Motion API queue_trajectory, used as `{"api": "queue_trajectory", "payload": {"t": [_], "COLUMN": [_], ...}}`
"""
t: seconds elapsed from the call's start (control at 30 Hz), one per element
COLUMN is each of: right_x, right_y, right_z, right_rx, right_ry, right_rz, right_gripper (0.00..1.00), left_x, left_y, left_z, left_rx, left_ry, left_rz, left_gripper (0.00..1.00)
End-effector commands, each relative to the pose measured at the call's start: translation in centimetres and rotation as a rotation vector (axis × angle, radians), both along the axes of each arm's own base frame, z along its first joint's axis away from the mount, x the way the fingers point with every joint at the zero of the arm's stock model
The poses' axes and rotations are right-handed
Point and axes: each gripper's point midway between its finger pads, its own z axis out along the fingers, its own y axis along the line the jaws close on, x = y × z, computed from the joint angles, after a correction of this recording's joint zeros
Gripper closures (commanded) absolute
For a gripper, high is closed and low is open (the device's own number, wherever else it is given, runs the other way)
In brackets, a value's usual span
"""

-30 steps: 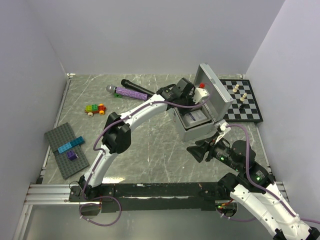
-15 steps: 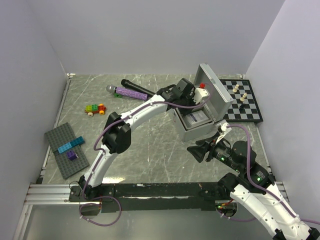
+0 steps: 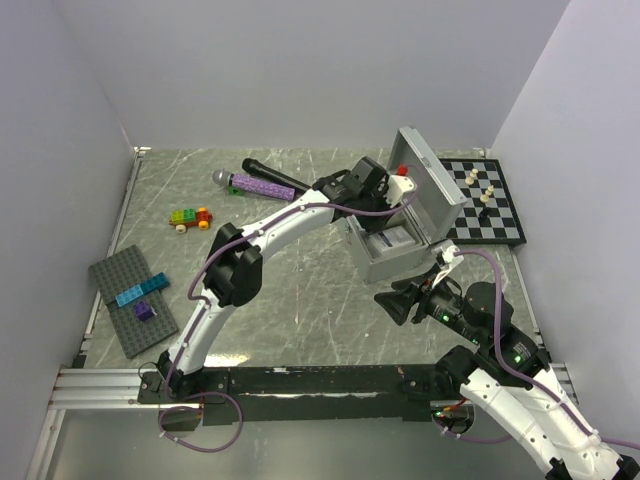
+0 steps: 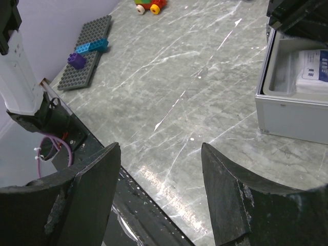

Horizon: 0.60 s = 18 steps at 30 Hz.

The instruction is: Organize the medicine kit

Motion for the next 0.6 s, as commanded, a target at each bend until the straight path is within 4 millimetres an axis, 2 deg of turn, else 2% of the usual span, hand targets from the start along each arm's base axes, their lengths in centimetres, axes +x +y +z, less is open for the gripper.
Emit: {"api": "queue_trajectory", "payload": {"t": [0.0,0.07,0.17,0.23,0.3,0.37,0.43,0.47,0.5,0.57], "right_x": [0.0,0.1,0.4,1.4,3.2,4.6,6.1,6.8,7.6,8.9], "right_y": [0.2,0.2,-0.1,-1.0,-2.9,-4.3,-5.5,-6.0,-6.4,-7.3], "right_z": [1.4,1.4,1.4,1.1,1.1,1.3,2.1,2.9,3.3,5.1], "right_rx": [0.034,0.033,0.023,0.005,-0.034,-0.081,-0.129,-0.147,-0.172,-0.185], "right_ry": [-0.030,-0.029,-0.028,-0.009,0.004,0.023,0.021,0.011,0.010,-0.023], "right_rz": [0.005,0.002,-0.024,-0.106,-0.258,-0.367,-0.462,-0.506,-0.545,-0.625], "right_gripper": [0.29,0.29,0.29,0.28,0.27,0.25,0.22,0.21,0.20,0.13], "left_x": [0.8,1.1,1.4,1.7,2.2,2.7,3.2,3.1,2.5,1.5], "left_y": [-0.3,0.2,1.2,2.3,4.2,6.6,10.2,11.8,14.0,17.4], "left_z": [5.1,6.5,9.8,12.2,14.8,17.1,18.7,18.6,20.7,21.2], "left_rx": [-0.097,-0.105,-0.144,-0.176,-0.231,-0.315,-0.377,-0.399,-0.471,-0.551], "left_ry": [-0.077,-0.112,-0.171,-0.200,-0.205,-0.171,-0.164,-0.158,-0.174,-0.189], "left_rz": [0.035,0.059,0.109,0.172,0.265,0.395,0.554,0.617,0.675,0.770], "left_gripper": [0.53,0.44,0.36,0.34,0.32,0.29,0.26,0.24,0.22,0.18]}}
